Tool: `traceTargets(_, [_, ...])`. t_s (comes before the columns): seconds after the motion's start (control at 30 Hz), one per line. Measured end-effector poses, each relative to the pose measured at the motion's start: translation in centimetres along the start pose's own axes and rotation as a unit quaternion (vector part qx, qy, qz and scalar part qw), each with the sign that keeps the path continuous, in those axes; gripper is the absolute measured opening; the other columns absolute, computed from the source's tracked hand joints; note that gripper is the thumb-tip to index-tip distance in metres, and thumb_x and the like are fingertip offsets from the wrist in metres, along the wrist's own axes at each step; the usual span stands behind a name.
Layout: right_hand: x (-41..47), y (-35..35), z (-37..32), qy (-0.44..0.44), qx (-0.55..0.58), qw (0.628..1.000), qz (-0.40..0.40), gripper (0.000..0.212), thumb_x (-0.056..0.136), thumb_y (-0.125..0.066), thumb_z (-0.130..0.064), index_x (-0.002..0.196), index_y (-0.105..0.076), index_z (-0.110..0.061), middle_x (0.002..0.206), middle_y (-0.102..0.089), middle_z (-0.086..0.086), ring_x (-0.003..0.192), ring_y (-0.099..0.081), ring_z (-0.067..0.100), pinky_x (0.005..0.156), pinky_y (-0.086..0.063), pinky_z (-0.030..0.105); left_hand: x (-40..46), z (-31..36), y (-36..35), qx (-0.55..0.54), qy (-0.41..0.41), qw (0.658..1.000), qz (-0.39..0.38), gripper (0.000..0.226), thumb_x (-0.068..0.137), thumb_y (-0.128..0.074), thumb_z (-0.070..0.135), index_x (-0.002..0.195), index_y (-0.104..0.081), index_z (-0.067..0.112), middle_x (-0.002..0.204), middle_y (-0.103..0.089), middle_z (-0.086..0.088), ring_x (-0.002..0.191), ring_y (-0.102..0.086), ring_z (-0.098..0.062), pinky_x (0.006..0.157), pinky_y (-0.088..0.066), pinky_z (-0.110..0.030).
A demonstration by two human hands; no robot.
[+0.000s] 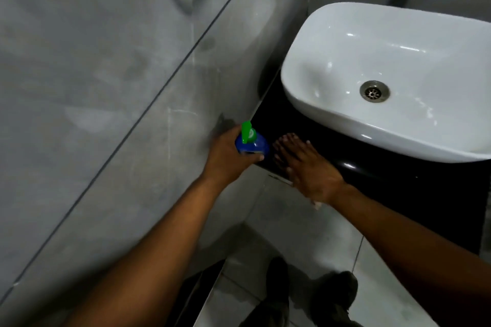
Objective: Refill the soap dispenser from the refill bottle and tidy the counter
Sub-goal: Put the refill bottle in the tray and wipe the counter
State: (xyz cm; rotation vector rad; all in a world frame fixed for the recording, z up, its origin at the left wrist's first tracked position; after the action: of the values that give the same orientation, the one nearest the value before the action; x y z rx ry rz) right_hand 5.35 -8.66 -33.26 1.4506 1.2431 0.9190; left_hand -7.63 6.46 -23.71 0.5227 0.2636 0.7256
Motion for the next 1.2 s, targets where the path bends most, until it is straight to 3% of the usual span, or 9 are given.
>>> traceTargets(0.1, [-0.8,0.5,2.0,0.013,-0.048,0.999,-0.007,0.064,0.096,-0.041,-0.028,0.155,-0.016,-0.022,0.164,-0.011,0.004,0.151,-0.005,0.032,0.119,-0.017,0.053,-1.8,-0.4,-0.2,-0.003,0.019,1.0,-0.016,0.053,0.058,-0.094,0.008,0.104,-0.069,0.013,0.096,-0.074,-0.001,0.089,-0.07,-0.013,0.082,-0.054,-0.024])
traceTargets(0.3, [8.2,1.5,-0.2,-0.023,0.074,0.997,0.018,0.054,0.101,-0.046,-0.024,0.152,-0.029,-0.013,0.161,-0.02,0.015,0.15,-0.011,0.034,0.118,-0.018,0.051,-3.7,-0.7,0.9,0.012,0.02,0.999,0.03,0.053,0.057,-0.094,0.014,0.104,-0.07,0.02,0.091,-0.073,0.009,0.084,-0.068,-0.002,0.075,-0.05,-0.008])
traceTargets(0.5, [-1.4,0.7,-0.8,0.116,0.023,0.993,-0.007,0.055,0.103,-0.034,-0.042,0.153,-0.027,-0.022,0.163,-0.017,0.002,0.152,-0.008,0.023,0.122,-0.012,0.044,-4.1,-0.4,0.7,0.008,0.014,0.998,0.06,0.047,0.065,-0.09,0.01,0.108,-0.069,0.011,0.1,-0.074,-0.001,0.091,-0.067,-0.01,0.08,-0.049,-0.016])
traceTargets(0.6, [-3.0,2.0,3.8,0.001,0.045,0.999,0.012,0.056,0.102,-0.032,-0.039,0.155,-0.018,-0.029,0.164,-0.016,-0.002,0.152,-0.001,0.017,0.121,-0.017,0.048,-4.7,-0.6,0.5,-0.01,0.02,0.998,0.058,0.048,0.064,-0.091,0.008,0.106,-0.069,0.008,0.098,-0.074,-0.003,0.089,-0.067,-0.011,0.08,-0.049,-0.015])
traceTargets(0.7, [1.8,2.3,2.4,-0.051,-0.001,0.999,-0.004,0.082,0.089,-0.065,-0.032,0.155,-0.016,-0.024,0.165,-0.01,0.005,0.152,0.0,0.028,0.119,-0.017,0.054,-4.5,-1.2,0.5,-0.011,0.027,0.998,0.057,0.05,0.064,-0.091,0.006,0.109,-0.068,0.006,0.101,-0.073,-0.003,0.09,-0.064,-0.005,0.079,-0.044,-0.004])
traceTargets(0.77, [5.3,2.0,-0.4,-0.069,0.034,0.997,-0.003,0.072,0.095,-0.056,-0.035,0.155,-0.018,-0.02,0.165,-0.007,0.007,0.152,0.001,0.028,0.121,-0.01,0.05,-4.1,-1.2,1.0,-0.006,0.026,0.998,0.063,0.052,0.064,-0.091,0.007,0.11,-0.068,0.008,0.102,-0.072,-0.001,0.091,-0.063,-0.001,0.079,-0.042,-0.001])
traceTargets(1.0, [-4.2,0.7,-1.8,0.045,0.015,0.999,-0.026,0.058,0.102,-0.027,-0.039,0.156,-0.011,-0.025,0.165,-0.002,-0.002,0.152,0.005,0.021,0.123,-0.004,0.043,-1.3,-0.6,0.5,-0.017,-0.003,0.999,0.033,0.052,0.061,-0.09,0.006,0.107,-0.066,0.004,0.102,-0.072,-0.013,0.097,-0.069,-0.029,0.092,-0.054,-0.038])
traceTargets(1.13, [-11.2,2.8,7.0,-0.187,0.028,0.981,0.039,0.06,0.099,-0.026,-0.036,0.156,-0.011,-0.027,0.165,-0.012,0.002,0.152,-0.004,0.022,0.122,-0.007,0.044,1.3,0.3,-2.6,-0.034,-0.005,0.999,-0.035,0.057,0.064,-0.089,0.001,0.115,-0.062,0.006,0.102,-0.068,0.0,0.094,-0.065,-0.013,0.085,-0.049,-0.012])
traceTargets(1.2, [-10.4,2.9,7.9,-0.276,0.03,0.959,0.053,0.061,0.098,-0.028,-0.035,0.156,-0.016,-0.023,0.163,-0.018,0.007,0.151,-0.013,0.029,0.122,-0.01,0.046,2.8,1.1,-3.9,-0.024,-0.014,0.998,-0.064,0.055,0.064,-0.089,0.003,0.111,-0.063,0.01,0.099,-0.067,0.003,0.092,-0.064,-0.01,0.083,-0.048,-0.014])
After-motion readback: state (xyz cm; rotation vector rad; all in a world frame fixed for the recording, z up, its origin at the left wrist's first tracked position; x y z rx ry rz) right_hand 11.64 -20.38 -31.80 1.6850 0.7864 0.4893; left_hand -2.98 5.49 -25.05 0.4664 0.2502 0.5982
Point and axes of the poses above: each hand's wrist, its own x-axis towards the middle knuckle, its own y-axis out of the back of the hand, z = x × y, the point moved 6 cm from there along x, towards the middle knuckle
